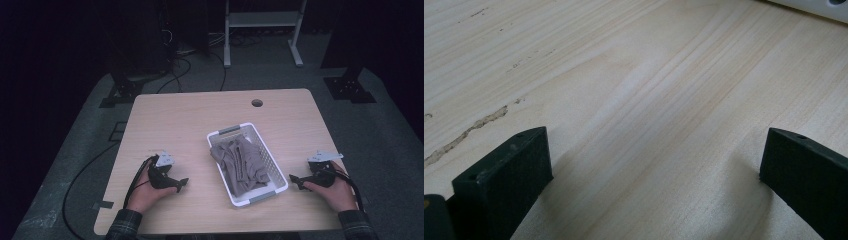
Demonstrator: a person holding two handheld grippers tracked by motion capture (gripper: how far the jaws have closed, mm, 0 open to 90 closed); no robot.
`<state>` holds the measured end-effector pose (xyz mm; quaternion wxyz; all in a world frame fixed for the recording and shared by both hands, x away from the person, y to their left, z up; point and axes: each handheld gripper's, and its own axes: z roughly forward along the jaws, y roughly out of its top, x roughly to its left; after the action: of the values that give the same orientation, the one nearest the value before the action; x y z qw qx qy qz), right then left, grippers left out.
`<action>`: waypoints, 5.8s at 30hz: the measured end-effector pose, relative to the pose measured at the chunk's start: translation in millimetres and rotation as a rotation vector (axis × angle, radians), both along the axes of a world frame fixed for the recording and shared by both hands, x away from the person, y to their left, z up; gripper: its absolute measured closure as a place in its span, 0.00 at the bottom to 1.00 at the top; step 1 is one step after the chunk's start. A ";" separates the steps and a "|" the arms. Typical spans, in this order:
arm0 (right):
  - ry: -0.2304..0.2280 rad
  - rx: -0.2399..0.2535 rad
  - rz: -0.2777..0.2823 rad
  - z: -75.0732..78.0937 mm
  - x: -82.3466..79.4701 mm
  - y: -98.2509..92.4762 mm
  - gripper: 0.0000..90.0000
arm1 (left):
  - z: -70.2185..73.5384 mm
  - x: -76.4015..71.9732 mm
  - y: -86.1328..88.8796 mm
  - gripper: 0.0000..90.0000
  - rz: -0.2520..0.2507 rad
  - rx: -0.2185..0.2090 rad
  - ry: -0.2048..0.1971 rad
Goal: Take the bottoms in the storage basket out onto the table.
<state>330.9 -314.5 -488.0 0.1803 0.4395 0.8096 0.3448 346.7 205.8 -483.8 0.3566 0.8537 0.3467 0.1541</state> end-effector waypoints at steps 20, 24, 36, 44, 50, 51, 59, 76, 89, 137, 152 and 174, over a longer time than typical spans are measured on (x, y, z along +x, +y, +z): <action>-0.022 0.017 -0.018 1.6 -0.3 -4.6 0.18 | 0.1 0.7 -0.4 0.00 0.000 0.001 0.001; 0.005 0.017 -0.019 5.7 2.4 -4.3 0.26 | 0.2 0.5 -0.3 0.00 -0.002 0.002 0.001; 0.038 0.084 -0.050 22.4 9.2 -13.6 0.33 | 0.1 0.9 -0.8 0.00 -0.003 0.001 0.000; 0.007 0.107 -0.016 37.2 11.8 -5.3 0.34 | -0.1 0.0 -0.9 0.00 -0.002 -0.001 -0.001; -0.004 0.121 0.013 49.6 14.7 6.2 0.33 | 0.1 -0.1 -0.8 0.00 -0.003 0.000 0.001; -0.004 0.123 0.017 51.4 15.1 8.1 0.33 | 0.1 -0.1 -0.8 0.00 -0.004 0.001 0.001; -0.033 0.149 0.047 68.5 17.0 20.2 0.33 | 0.1 -0.1 -0.7 0.00 -0.004 0.002 0.001; -0.072 0.173 0.092 89.0 19.2 53.0 0.27 | 0.0 -0.1 -0.8 0.00 -0.004 0.001 0.001; -0.082 0.169 0.153 97.2 22.3 87.8 0.23 | -0.1 -0.2 -0.9 0.00 -0.003 -0.001 0.000; 0.002 0.011 0.229 65.2 46.4 189.1 0.19 | -0.1 -0.2 -1.0 0.00 -0.003 -0.002 0.001; 0.079 -0.061 0.256 37.5 56.0 194.1 0.14 | -0.2 -0.5 -1.1 0.00 -0.003 -0.002 0.000; 0.111 -0.066 0.326 23.7 74.0 192.6 0.11 | 0.0 -0.8 -1.1 0.00 -0.004 0.001 0.001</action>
<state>404.9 -121.9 -464.3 0.0915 0.3147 0.8897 0.3179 345.9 204.8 -483.9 0.3565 0.8546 0.3451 0.1532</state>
